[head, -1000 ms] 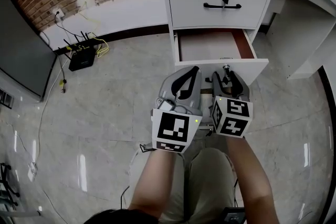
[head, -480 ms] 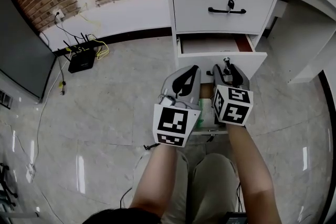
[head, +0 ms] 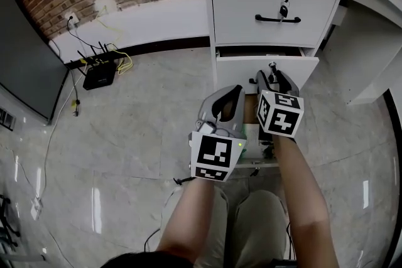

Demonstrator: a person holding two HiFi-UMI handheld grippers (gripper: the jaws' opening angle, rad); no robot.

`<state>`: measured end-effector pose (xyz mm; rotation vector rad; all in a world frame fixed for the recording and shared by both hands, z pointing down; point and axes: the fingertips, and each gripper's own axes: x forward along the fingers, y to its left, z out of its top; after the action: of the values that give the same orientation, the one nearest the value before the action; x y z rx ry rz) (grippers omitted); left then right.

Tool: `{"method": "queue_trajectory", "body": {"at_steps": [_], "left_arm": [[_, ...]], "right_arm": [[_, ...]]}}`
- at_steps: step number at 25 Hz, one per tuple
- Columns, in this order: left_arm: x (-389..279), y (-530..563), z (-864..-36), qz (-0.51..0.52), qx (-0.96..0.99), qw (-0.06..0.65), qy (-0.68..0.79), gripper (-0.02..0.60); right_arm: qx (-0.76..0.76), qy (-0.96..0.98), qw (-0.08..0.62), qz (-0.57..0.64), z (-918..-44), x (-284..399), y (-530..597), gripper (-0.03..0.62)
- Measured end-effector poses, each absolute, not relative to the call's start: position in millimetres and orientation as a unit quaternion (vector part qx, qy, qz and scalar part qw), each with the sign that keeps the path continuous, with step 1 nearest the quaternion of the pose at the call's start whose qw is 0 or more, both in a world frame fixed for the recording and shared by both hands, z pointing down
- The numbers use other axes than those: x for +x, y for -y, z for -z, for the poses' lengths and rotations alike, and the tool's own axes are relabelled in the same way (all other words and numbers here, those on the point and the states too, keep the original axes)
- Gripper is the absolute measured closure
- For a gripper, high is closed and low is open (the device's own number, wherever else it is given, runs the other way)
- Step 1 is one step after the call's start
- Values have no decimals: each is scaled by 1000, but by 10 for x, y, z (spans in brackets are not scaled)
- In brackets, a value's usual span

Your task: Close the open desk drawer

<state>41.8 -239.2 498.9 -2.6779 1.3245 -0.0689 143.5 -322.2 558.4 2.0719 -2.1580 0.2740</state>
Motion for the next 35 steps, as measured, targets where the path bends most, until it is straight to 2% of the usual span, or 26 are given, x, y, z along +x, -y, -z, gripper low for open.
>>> {"method": "queue_trajectory", "body": {"at_steps": [22, 35], "left_arm": [[278, 2525, -5041, 11, -889, 53, -454, 578], [292, 2407, -5004, 20, -893, 74, -443, 577]], "right_arm": [[696, 709, 62, -92, -5560, 1435, 3686, 379], [693, 709, 82, -102, -5637, 1486, 3625, 379]]}}
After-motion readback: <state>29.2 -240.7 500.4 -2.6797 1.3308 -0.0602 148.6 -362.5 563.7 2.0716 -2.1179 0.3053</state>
